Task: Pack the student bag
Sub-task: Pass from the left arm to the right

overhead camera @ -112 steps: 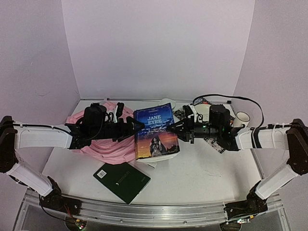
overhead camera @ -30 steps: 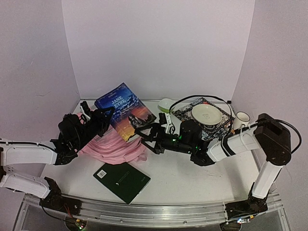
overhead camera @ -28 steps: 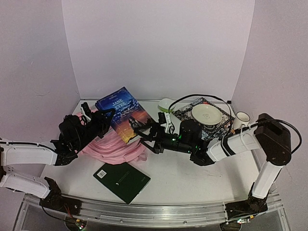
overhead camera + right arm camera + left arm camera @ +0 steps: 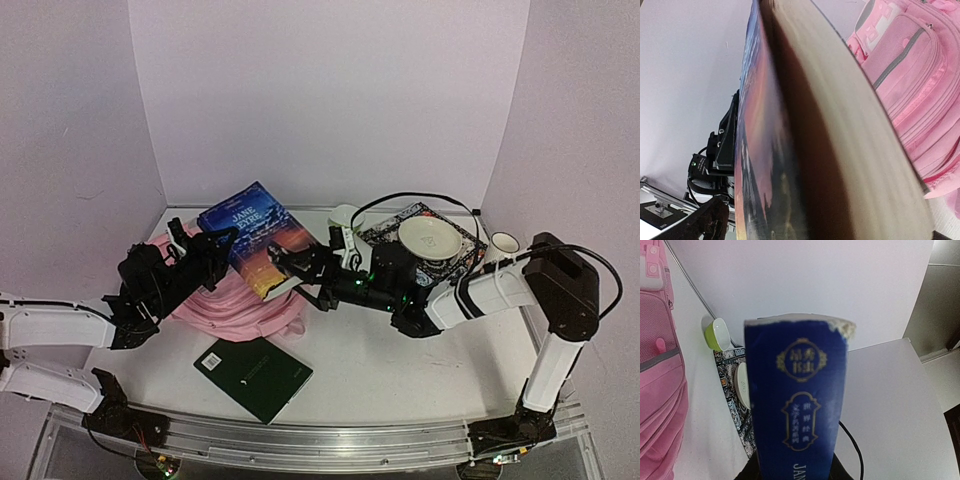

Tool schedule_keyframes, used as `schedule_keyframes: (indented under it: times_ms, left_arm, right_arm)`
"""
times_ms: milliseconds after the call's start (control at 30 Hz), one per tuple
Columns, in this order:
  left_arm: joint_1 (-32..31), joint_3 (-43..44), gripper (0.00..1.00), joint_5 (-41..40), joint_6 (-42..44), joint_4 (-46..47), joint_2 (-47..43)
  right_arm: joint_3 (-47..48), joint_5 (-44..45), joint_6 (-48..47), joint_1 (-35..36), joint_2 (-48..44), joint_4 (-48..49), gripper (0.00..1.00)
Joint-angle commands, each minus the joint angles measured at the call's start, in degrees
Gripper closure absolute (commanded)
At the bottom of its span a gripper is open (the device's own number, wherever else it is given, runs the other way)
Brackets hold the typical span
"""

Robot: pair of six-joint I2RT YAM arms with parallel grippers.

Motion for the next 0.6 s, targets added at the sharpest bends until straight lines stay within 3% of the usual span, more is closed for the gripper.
schedule_keyframes:
  times_ms: [0,200,567]
  left_arm:
    - [-0.98,1.94,1.00,1.19,-0.13,12.17,-3.90]
    - [-0.98,5.31,1.00,-0.31,4.89,12.18,-2.59]
    - [-0.98,7.63,1.00,-0.28,5.88,12.65,-0.50]
  right_arm:
    - [3.05,0.51,0.72,-1.11,-1.17,29.19,0.02]
    - [2.14,0.15,1.86,1.55,-0.40,29.29,0.02]
    - [3.82,0.33,2.60,4.81,1.33,29.33,0.02]
